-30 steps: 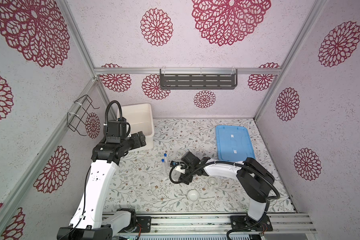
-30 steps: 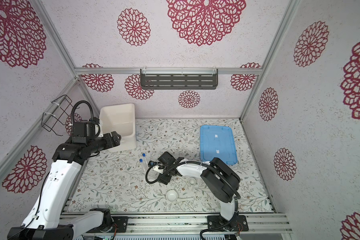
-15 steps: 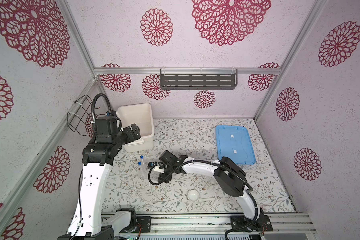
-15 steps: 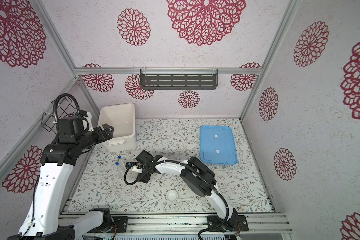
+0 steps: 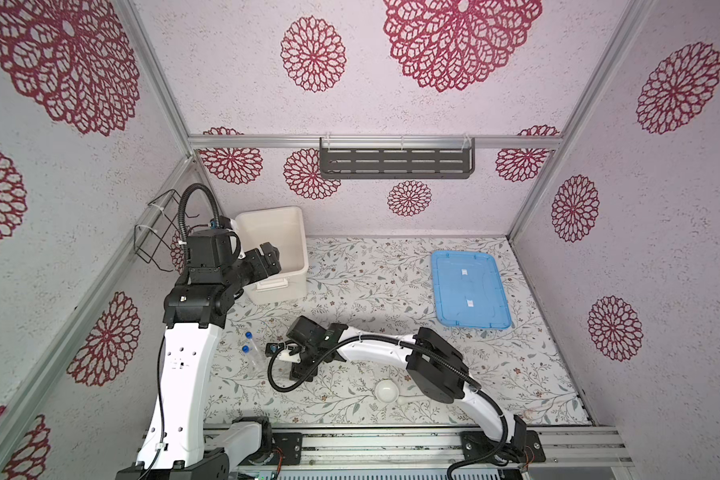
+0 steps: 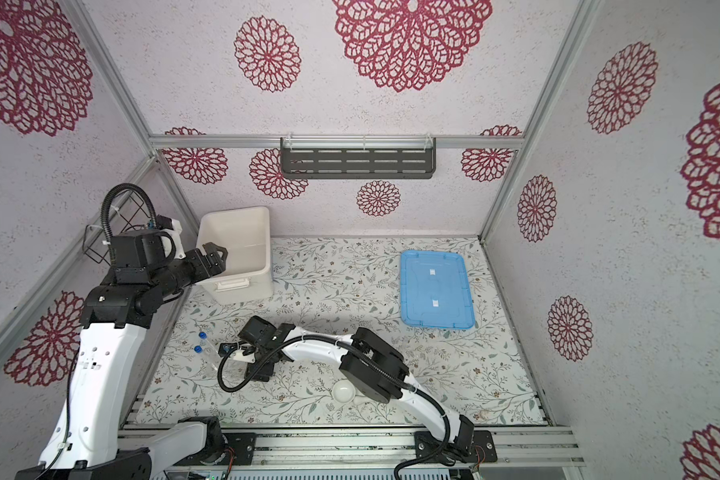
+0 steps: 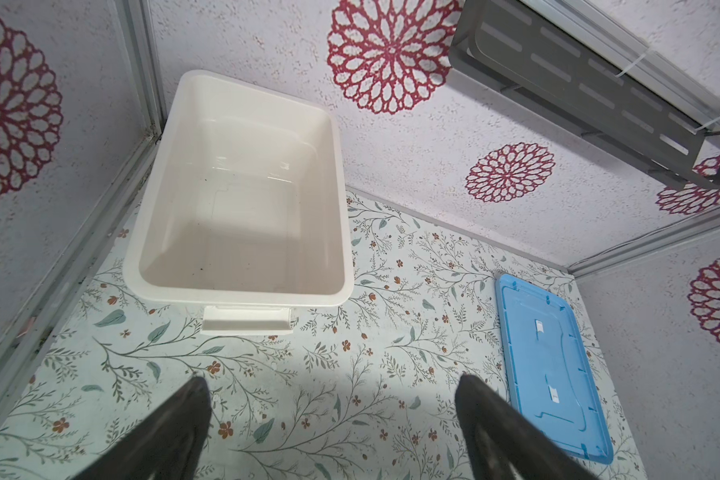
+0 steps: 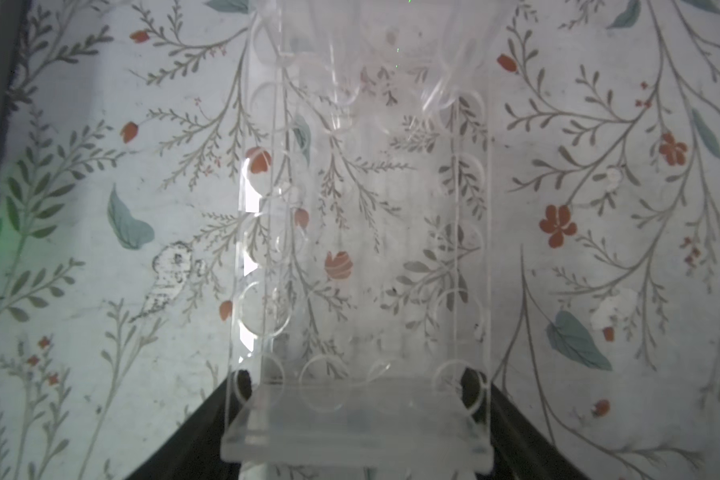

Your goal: Organize the chemistry lab equipment

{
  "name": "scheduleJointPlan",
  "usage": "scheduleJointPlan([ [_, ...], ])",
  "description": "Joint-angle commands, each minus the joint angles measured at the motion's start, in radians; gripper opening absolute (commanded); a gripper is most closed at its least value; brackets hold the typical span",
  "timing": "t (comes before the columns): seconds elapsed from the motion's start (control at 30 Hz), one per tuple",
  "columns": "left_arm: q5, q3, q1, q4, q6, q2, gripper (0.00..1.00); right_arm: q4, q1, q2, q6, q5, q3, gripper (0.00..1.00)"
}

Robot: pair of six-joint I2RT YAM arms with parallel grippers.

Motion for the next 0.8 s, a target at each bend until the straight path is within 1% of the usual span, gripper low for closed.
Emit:
scheduleJointPlan([
  [0.0, 0.007, 0.011, 0.015, 0.017, 0.002, -0.013, 0.95, -0.033, 0.039, 0.008, -0.016, -0.007, 0.054, 0.75],
  [0.13, 0.017, 0.008, 0.02, 0.015, 0.005, -0.01, 0.95, -0.018, 0.06, 0.012, -0.008, 0.011, 0.057, 0.76],
  [0.23, 0.027, 0.005, 0.022, 0.017, 0.004, -0.005, 0.95, -0.038, 0.063, 0.022, -0.002, 0.024, 0.081, 0.76],
  [0.5, 0.029, 0.003, 0.026, 0.021, 0.003, -0.004, 0.96, -0.07, 0.067, 0.043, -0.005, 0.018, 0.117, 0.8],
  [0.67, 0.025, 0.003, 0.029, 0.017, 0.004, -0.005, 0.95, -0.068, 0.066, 0.038, -0.007, 0.004, 0.117, 0.85],
  [0.77, 0.02, 0.006, 0.03, 0.014, 0.004, -0.006, 0.95, -0.066, 0.064, 0.033, 0.0, 0.002, 0.117, 0.84],
])
